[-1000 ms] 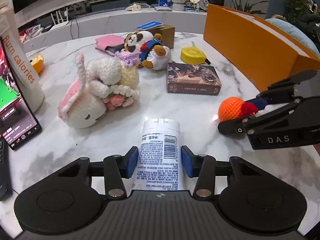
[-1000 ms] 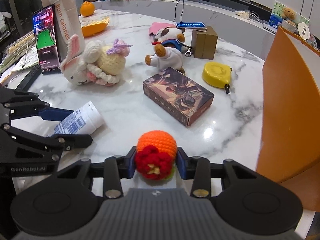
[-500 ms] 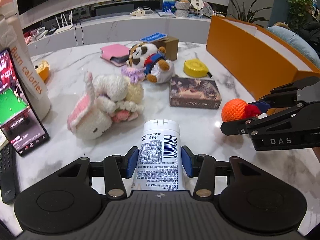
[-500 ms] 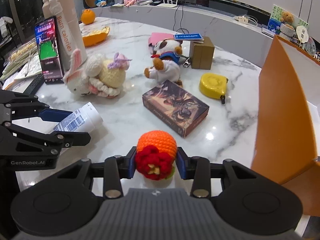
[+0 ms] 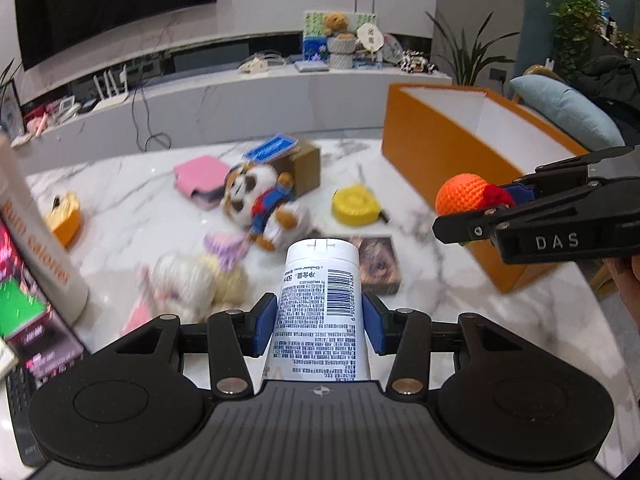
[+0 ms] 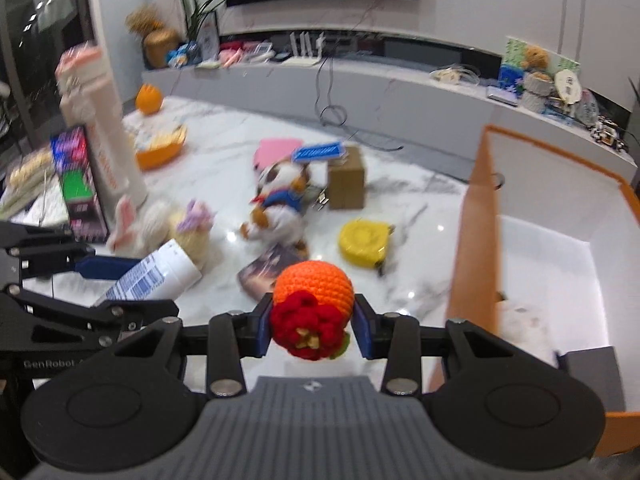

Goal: Organize objects
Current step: 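Lift and carry the lotion bottle and crochet ball over the orange box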

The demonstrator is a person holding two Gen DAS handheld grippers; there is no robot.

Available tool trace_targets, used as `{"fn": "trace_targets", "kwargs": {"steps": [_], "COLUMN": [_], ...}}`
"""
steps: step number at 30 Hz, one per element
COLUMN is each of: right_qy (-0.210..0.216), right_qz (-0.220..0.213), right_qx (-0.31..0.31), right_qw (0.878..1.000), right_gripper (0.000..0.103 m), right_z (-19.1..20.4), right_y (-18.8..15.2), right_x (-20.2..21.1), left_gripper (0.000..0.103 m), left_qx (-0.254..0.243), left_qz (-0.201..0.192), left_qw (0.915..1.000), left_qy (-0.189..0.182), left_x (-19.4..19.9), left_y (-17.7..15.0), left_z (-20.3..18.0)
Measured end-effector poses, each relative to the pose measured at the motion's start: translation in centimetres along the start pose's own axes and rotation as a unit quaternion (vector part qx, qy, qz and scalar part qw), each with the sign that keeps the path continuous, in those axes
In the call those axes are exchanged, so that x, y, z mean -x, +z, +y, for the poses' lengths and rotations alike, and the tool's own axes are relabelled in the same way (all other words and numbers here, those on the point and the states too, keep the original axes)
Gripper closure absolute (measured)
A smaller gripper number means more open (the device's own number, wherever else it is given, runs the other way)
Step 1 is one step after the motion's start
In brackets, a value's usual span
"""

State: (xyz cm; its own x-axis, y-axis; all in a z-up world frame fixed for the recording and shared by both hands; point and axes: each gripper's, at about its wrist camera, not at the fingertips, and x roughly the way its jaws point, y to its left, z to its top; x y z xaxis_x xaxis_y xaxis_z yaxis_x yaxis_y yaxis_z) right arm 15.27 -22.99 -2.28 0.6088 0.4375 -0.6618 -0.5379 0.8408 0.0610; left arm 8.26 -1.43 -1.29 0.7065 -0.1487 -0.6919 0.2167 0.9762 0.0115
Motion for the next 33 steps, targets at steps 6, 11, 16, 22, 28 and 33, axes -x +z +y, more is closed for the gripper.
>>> {"fn": "trace_targets", "kwargs": {"steps": [6, 11, 16, 22, 28, 33], "right_qy": [-0.007, -0.012, -0.022, -0.043, -0.076, -0.104], "right_qz": [-0.029, -0.049, -0.066, -0.082, -0.083, -0.081], "right_qx": [-0.028, -0.041, -0.06, -0.088, -0.122, -0.156], "right_qw": [0.999, 0.998, 0.996, 0.992, 0.986, 0.979], "right_gripper": [0.061, 0.061, 0.061, 0.061, 0.061, 0.061], "right_z": [-2.3, -3.7, -5.5, -8.1, -11.2, -13.9], "right_y": [1.1, 1.8, 2.3, 2.7, 2.7, 2.5], "right_x": [1.7, 2.9, 3.9, 4.9, 5.4, 5.7], "left_gripper": [0.049, 0.049, 0.049, 0.049, 0.049, 0.049], "left_qx": [-0.026, -0.047, -0.059, -0.072, -0.089, -0.106], "left_qz": [-0.022, -0.041, -0.049, -0.064, -0.078, -0.079], "left_qw": [0.9993, 0.9978, 0.9964, 0.994, 0.9904, 0.9872], "left_qy": [-0.012, -0.023, -0.034, -0.052, -0.072, -0.089], "left_x": [-0.2, -0.4, -0.9, -1.5, -2.2, -3.7], "left_y": [2.8, 4.9, 6.5, 8.4, 10.4, 11.9], "left_z": [-2.0, -3.8, -5.5, -8.1, -11.4, -14.1]}}
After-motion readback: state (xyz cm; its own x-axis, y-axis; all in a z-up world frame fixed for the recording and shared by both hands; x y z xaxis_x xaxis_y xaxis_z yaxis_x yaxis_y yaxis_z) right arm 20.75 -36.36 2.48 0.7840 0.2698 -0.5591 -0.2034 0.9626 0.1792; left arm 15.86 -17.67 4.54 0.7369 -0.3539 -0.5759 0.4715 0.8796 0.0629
